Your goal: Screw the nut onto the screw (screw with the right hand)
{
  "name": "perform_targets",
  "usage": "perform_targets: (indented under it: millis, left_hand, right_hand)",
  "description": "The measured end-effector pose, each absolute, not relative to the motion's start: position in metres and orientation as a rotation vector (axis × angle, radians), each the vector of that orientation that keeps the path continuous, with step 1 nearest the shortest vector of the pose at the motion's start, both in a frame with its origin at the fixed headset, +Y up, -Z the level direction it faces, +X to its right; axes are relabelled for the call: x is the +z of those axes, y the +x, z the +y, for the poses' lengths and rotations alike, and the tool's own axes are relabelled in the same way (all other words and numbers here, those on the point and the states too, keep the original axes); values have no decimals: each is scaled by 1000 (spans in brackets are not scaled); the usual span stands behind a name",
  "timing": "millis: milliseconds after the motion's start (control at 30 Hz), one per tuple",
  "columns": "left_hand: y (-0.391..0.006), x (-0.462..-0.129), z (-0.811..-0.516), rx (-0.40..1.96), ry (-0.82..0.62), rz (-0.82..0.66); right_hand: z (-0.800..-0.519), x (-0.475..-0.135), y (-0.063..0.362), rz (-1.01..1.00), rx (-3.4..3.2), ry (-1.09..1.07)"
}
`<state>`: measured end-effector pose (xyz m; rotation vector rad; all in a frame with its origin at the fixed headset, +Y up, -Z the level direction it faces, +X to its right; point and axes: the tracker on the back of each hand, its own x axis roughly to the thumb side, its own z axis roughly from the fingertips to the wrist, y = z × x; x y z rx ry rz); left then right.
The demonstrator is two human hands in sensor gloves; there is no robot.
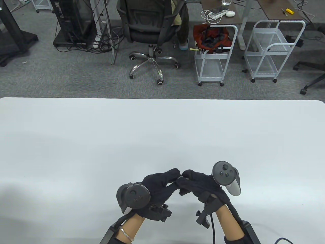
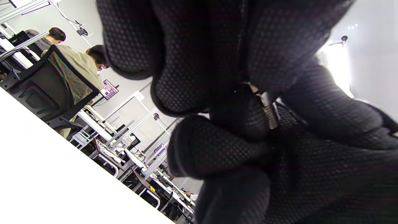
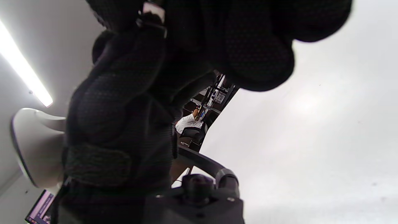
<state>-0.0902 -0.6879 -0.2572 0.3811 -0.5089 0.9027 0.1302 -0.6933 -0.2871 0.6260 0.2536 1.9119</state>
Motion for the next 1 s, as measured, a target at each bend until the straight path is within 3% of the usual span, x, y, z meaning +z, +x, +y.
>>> perform_targets:
  millis: [100, 300, 367, 467, 667, 833, 1000]
  left_hand:
    - [-90, -258, -692, 906, 369, -506]
    - [-92, -260, -692, 928, 359, -496]
    - [-92, -258, -690, 908, 375, -498]
    - [-91, -259, -691, 944, 356, -500]
    - [-92, -257, -689, 923, 369, -505]
    - [-89, -255, -688, 926, 370, -518]
    - [-91, -255, -687, 927, 379, -503]
  right_hand:
    - [-696, -285, 128, 55, 1960, 488]
    - [-696, -287, 129, 333, 1876, 618]
    - [-696, -287, 128, 151, 1936, 596]
    - [-697, -286, 128, 55, 1928, 495]
    - [-695, -286, 130, 306, 1880, 643]
    - [-697, -286, 130, 69, 1893, 506]
    - [-695, -288, 131, 327, 1829, 650]
